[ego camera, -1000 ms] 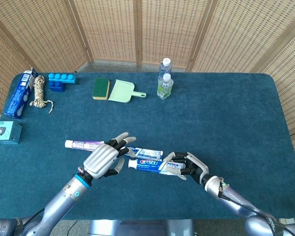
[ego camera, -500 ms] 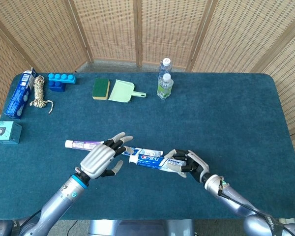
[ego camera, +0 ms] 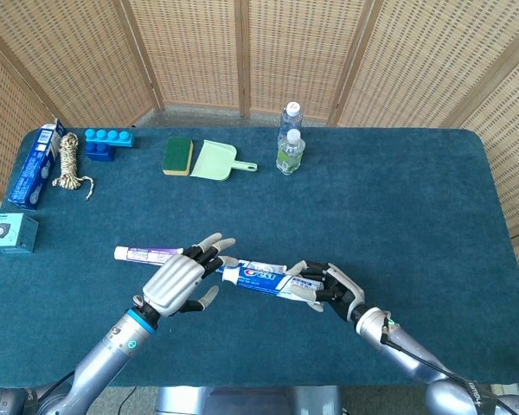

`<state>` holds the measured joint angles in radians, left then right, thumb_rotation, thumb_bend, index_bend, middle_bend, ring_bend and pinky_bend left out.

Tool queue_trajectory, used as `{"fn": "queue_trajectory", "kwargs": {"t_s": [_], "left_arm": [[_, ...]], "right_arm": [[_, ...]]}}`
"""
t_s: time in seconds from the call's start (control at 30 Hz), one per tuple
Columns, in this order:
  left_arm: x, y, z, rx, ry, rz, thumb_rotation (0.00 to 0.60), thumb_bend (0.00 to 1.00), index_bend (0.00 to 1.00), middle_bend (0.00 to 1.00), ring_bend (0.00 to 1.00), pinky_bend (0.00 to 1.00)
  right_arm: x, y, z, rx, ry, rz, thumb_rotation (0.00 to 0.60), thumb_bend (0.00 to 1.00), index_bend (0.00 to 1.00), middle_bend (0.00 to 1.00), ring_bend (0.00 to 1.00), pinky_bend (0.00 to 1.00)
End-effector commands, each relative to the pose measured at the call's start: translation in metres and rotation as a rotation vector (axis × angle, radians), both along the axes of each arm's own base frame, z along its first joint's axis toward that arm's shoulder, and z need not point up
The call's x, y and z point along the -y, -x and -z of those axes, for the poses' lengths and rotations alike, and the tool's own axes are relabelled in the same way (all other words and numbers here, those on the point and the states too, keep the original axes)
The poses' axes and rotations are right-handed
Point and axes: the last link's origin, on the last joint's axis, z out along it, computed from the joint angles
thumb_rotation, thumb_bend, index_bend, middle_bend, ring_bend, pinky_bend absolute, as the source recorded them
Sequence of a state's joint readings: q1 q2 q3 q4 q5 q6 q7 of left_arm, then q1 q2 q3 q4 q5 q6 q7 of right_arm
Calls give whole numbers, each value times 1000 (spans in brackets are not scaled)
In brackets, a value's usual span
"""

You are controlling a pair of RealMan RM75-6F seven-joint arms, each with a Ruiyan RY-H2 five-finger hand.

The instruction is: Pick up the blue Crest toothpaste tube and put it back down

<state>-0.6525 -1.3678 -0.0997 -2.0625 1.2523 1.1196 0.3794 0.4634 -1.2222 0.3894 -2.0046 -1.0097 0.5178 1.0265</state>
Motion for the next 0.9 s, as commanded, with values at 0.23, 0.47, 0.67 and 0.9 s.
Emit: {"fn": "queue_trajectory", "kwargs": {"t_s": [0.23,0.47,0.67,0.9], "left_arm": [[0,-3,2,6,-9,7,600,459,250,101,23,205],[1,-5,4,13,-5,6,600,460,264,108,25,228],[1,-5,5,16,-4,6,600,459,283,117,30,236],[1,-5,5,18,-6,6,600,581,321,136,43,243]], "right_arm": [[-3,-6,0,12,-10,-19,600,558,956,742,797,891],[-4,-9,0,14,-13,-27,600,558,956,743,797,891],[-5,-8,0,8,-18,-31,600,559,957,743,797,891],[-5,-5,0,0,-19,-29,600,560,956,743,797,892]]}}
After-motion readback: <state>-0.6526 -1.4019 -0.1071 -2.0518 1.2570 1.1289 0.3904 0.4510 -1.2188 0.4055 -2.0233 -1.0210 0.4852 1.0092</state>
